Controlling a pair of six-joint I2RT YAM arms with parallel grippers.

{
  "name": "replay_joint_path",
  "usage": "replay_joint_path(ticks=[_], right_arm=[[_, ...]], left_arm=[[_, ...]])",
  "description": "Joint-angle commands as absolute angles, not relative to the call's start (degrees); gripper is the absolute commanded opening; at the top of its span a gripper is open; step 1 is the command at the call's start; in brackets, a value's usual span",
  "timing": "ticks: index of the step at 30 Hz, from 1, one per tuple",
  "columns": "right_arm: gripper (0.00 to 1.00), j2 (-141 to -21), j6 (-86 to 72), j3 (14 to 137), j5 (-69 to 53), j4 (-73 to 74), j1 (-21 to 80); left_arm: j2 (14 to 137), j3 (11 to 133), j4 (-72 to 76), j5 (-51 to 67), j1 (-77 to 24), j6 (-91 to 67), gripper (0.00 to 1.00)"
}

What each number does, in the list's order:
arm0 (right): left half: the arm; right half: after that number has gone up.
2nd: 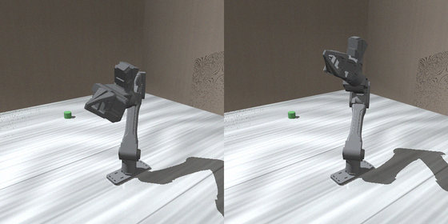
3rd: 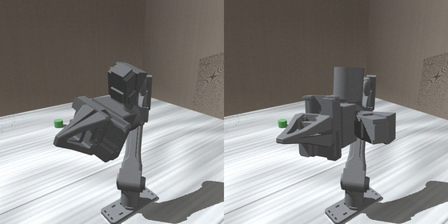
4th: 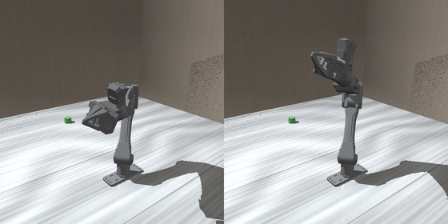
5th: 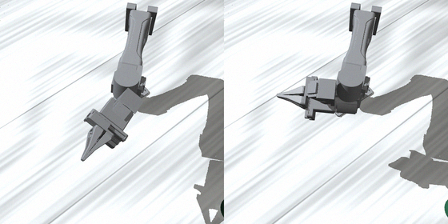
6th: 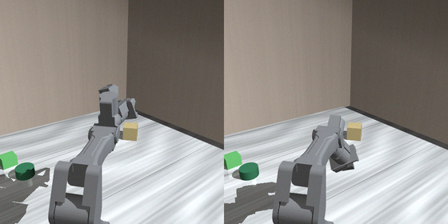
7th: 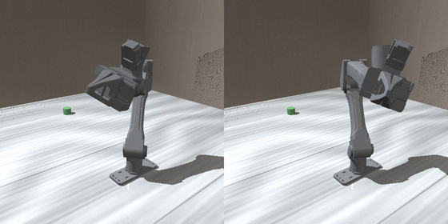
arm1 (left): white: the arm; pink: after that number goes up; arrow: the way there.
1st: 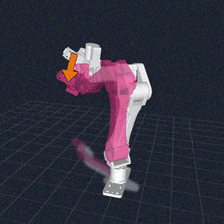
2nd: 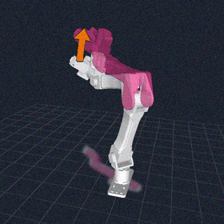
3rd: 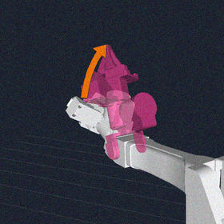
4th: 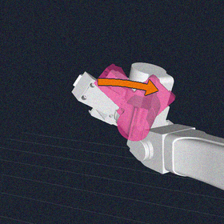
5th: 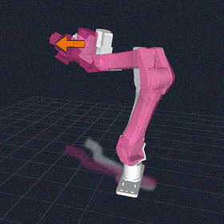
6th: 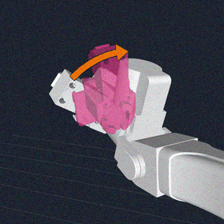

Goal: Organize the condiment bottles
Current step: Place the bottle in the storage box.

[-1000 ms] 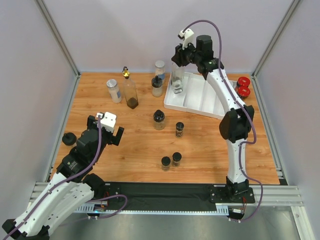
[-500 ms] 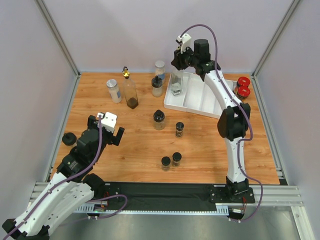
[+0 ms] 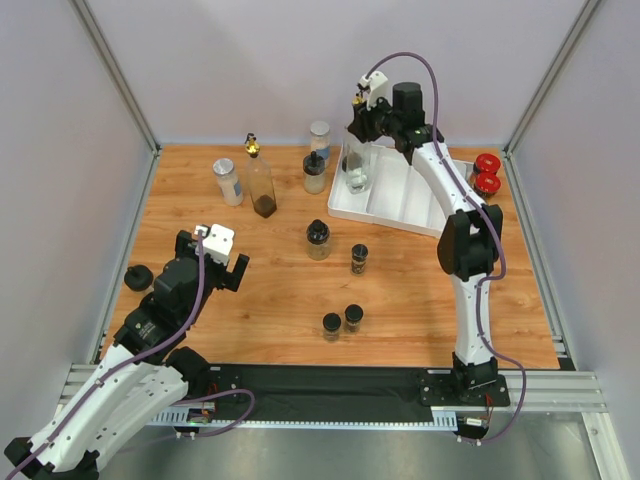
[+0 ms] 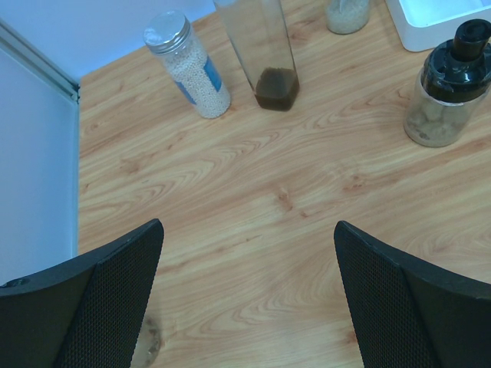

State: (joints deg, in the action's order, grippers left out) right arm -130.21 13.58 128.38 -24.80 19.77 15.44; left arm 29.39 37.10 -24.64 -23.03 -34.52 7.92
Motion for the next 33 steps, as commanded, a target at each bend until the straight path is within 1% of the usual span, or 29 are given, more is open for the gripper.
replay_joint_path(ticks=[1,2,3,4,5,8,10,13,21,27,31,33], right_arm=[[0.37,-127.6,15.0,127.4,-25.7,14.9,15.0],[0.54,-126.8,14.9,126.6,-25.8,14.9,15.1],[0.61,-126.3,14.7,125.7,-26.0,14.5,15.0],[0.66,-125.7,14.6,124.7,-26.2,14.2,14.9],[0.77,-124.5,14.6,122.7,-26.3,13.3,14.9],[0.90,-123.0,14.6,121.0,-26.5,13.2,14.9],[0.96,-121.6,14.6,119.8,-26.8,13.1,14.9],[1.00,-119.4,14.7,118.0,-27.1,13.1,14.9],[1.00,-110.1,17.0,110.1,-30.7,15.7,13.8],[1.00,-97.1,19.7,97.8,-33.5,21.6,12.8],[1.00,-88.5,21.3,89.8,-33.6,29.2,12.8],[1.00,-82.6,21.9,83.2,-34.3,29.8,12.7]], left_arm=[[29.5,36.7,-23.6,-22.8,-34.7,9.0,1.00],[29.4,36.7,-23.6,-22.7,-34.7,9.0,1.00],[29.4,36.7,-23.6,-22.7,-34.6,9.0,1.00],[29.4,36.8,-23.6,-22.6,-34.7,8.9,1.00],[29.3,36.7,-23.6,-22.5,-34.6,9.0,1.00],[29.2,36.8,-23.6,-22.3,-34.7,8.9,1.00],[29.2,36.7,-23.6,-22.3,-34.7,8.7,1.00],[28.9,36.8,-23.6,-22.2,-34.7,8.6,1.00],[28.2,37.2,-23.7,-20.9,-34.7,7.9,1.00],[27.5,37.7,-23.1,-18.8,-34.7,6.2,1.00],[29.2,39.0,-22.1,-16.2,-34.6,4.4,1.00],[30.2,39.6,-21.8,-15.4,-34.5,3.9,1.00]])
